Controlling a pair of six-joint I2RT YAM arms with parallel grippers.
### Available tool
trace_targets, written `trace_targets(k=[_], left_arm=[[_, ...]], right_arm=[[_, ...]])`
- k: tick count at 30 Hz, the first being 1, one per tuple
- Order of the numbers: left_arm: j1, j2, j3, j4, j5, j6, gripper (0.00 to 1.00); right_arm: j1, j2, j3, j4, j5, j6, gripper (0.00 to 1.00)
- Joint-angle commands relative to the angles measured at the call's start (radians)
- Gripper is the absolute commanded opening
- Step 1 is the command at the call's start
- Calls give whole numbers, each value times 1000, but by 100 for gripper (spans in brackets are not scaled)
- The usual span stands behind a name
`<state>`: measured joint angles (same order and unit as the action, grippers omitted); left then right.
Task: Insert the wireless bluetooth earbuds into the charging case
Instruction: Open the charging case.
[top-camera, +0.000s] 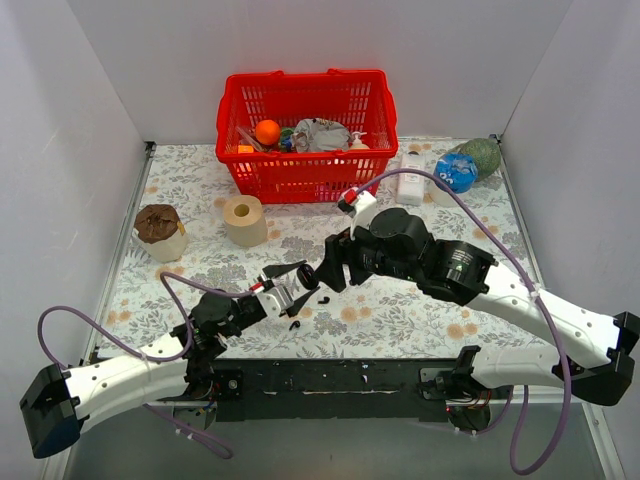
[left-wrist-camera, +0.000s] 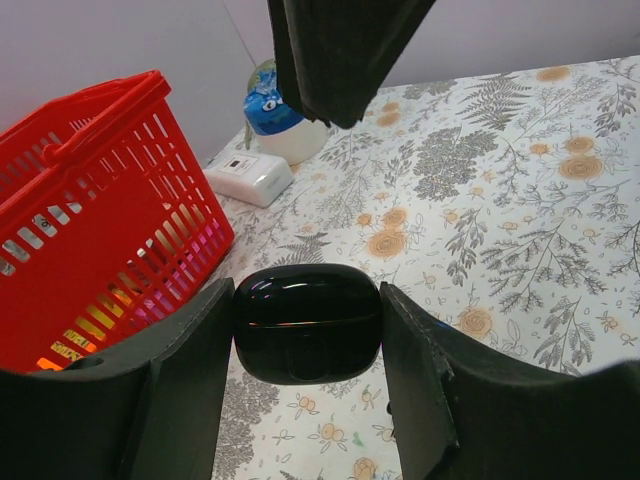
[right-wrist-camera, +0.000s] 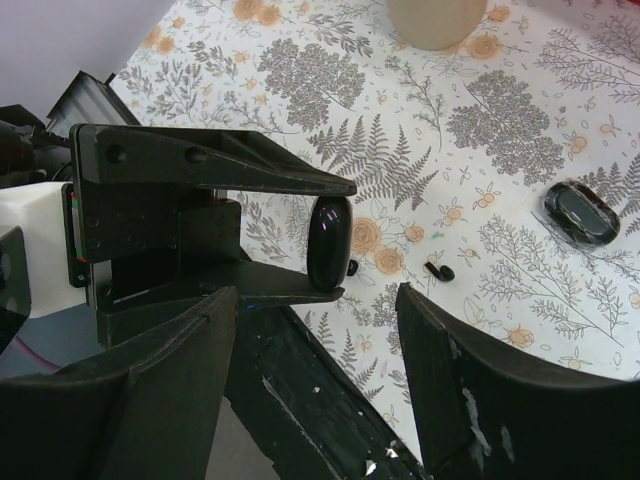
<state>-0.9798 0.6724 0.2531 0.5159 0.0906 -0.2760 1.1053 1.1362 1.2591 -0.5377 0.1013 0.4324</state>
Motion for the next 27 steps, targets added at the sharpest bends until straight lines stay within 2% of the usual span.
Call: trace_targets(k=[1, 16, 27], left_arm=[[-13, -16, 34, 30, -38, 54, 0], [-25, -60, 48, -2, -29, 21, 0], [-28, -85, 48, -27, -26, 17, 0]], right_arm=[[-4, 16, 11, 45, -45, -29, 74], [-7, 103, -10, 67, -26, -60, 81], [-48, 123, -12, 64, -25, -55, 80]])
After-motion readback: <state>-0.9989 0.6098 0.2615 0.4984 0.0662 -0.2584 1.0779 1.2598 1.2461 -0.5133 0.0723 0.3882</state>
